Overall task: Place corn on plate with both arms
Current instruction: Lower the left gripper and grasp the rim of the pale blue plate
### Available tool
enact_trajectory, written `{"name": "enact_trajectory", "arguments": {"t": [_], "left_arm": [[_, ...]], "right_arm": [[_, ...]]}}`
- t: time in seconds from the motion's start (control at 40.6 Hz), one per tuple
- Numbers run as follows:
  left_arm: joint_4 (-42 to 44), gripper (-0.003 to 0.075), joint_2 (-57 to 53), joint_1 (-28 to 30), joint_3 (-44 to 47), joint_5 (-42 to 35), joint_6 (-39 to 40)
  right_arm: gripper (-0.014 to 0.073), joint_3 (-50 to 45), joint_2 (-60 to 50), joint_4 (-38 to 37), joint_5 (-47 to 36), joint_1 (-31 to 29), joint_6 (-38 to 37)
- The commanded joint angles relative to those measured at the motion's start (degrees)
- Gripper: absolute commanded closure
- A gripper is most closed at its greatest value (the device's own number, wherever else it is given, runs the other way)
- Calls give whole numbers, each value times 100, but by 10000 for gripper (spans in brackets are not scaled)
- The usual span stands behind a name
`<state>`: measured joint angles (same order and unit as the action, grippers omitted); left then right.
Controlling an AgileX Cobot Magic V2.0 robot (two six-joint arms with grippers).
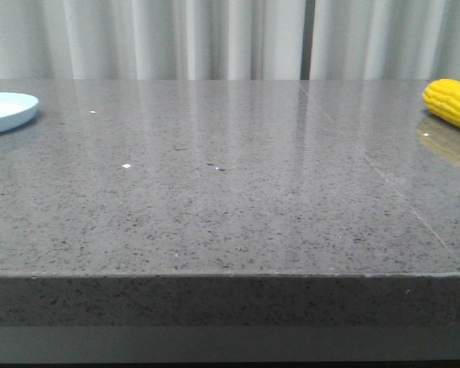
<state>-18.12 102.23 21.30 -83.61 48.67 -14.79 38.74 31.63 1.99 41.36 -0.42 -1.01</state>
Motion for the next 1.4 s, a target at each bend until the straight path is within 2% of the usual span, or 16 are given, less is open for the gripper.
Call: {"name": "enact_trajectory", "arguments": {"t": [0.0, 0.345, 0.69, 1.133, 1.38], "left_arm": [[-203, 135, -47, -24, -393, -107, -13], [-292, 149, 507, -36, -1048, 54, -34], [-282, 321, 618, -209, -1208, 147, -34], [-237, 352, 680, -227, -1208, 270, -34], [-167, 487, 800, -227, -1208, 490, -34]], "right_arm": [[12, 182, 52, -4, -441, -18, 68], [12, 182, 52, -4, -434, -18, 68], [12, 182, 52, -4, -434, -18, 68], [12, 182, 52, -4, -434, -18, 68], [12, 182, 52, -4, -434, -18, 68]]}}
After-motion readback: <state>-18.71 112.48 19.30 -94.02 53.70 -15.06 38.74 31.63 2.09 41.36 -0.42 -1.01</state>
